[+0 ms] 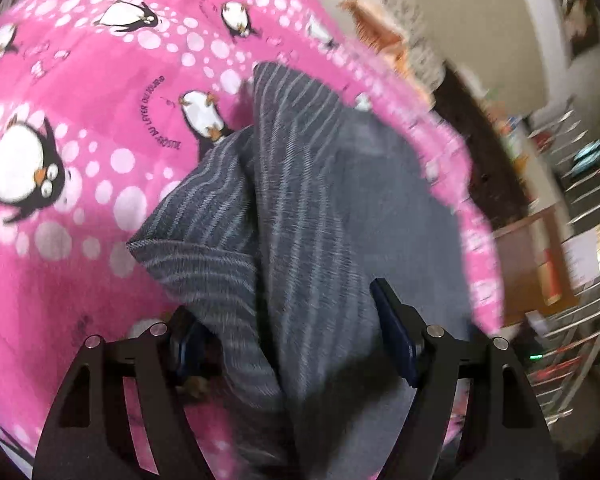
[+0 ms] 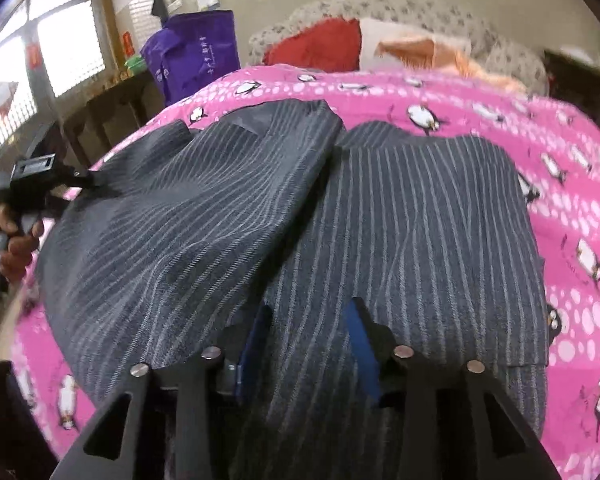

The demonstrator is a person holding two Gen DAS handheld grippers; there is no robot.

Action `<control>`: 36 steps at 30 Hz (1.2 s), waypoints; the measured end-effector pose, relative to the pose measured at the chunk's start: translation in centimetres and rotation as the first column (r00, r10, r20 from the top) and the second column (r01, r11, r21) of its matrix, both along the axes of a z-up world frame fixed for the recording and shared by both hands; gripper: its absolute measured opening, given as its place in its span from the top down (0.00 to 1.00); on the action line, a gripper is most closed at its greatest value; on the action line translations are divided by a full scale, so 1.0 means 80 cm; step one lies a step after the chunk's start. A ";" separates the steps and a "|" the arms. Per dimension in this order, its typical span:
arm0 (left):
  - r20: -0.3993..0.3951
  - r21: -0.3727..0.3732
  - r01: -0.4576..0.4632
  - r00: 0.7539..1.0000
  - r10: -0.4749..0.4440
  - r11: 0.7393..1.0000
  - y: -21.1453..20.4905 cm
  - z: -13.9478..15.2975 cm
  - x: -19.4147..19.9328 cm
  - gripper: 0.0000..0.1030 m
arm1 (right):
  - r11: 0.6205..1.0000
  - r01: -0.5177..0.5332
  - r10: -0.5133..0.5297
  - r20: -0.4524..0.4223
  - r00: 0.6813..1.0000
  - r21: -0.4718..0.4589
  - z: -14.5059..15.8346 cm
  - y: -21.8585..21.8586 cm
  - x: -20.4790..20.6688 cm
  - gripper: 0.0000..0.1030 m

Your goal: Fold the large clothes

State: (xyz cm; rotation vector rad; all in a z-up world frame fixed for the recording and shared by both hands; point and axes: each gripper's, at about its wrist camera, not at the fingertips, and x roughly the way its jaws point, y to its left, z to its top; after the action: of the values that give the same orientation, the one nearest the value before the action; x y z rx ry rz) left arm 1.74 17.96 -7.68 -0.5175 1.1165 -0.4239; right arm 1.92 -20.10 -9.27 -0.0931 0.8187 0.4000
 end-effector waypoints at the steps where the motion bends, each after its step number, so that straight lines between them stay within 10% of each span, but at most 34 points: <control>1: 0.009 0.038 0.028 1.000 -0.028 0.999 -0.006 0.002 0.003 0.29 | 1.000 -0.001 0.001 0.002 1.000 0.000 0.000 0.000 0.000 0.57; 10: 0.090 0.308 0.162 0.976 -0.198 0.938 -0.044 0.015 -0.004 0.33 | 0.999 -0.004 0.004 0.010 1.000 0.032 -0.003 -0.008 0.001 0.56; 14: 0.124 0.295 0.183 0.966 -0.228 0.938 -0.046 0.020 -0.007 0.75 | 0.999 -0.004 0.003 0.010 1.000 0.038 -0.004 -0.007 0.001 0.56; 18: 0.126 0.301 0.187 0.964 -0.234 0.935 -0.050 0.018 -0.005 0.75 | 0.999 -0.004 0.004 0.011 1.000 0.038 -0.004 -0.007 0.001 0.56; 20: 0.102 0.284 0.187 0.969 -0.224 0.940 -0.055 0.012 0.000 0.56 | 0.999 -0.004 0.003 0.013 1.000 0.038 -0.004 -0.007 0.000 0.56; 25: 0.109 0.246 0.191 0.969 -0.223 0.950 -0.056 0.007 -0.002 0.46 | 0.999 -0.004 0.003 0.013 1.000 0.037 -0.004 -0.006 0.000 0.56; 28: 0.105 0.232 0.211 0.965 -0.240 0.950 -0.057 0.012 0.000 0.84 | 0.999 -0.004 0.004 0.008 1.000 0.038 -0.004 -0.006 0.001 0.56; 32: 0.135 0.238 0.240 0.951 -0.277 0.941 -0.067 0.037 -0.010 0.88 | 0.994 0.043 -0.040 -0.030 0.999 0.104 0.024 -0.033 -0.007 0.56; 36: 0.165 0.028 0.214 0.963 -0.215 0.977 -0.060 0.071 -0.009 0.89 | 0.973 0.230 -0.229 0.099 0.968 -0.004 0.053 -0.100 -0.043 0.56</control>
State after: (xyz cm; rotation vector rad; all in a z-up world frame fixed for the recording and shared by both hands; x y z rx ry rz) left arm 1.03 13.15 -1.99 -0.3460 1.0152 -0.6390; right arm -1.55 -28.12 -5.03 -0.0312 0.7266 0.1689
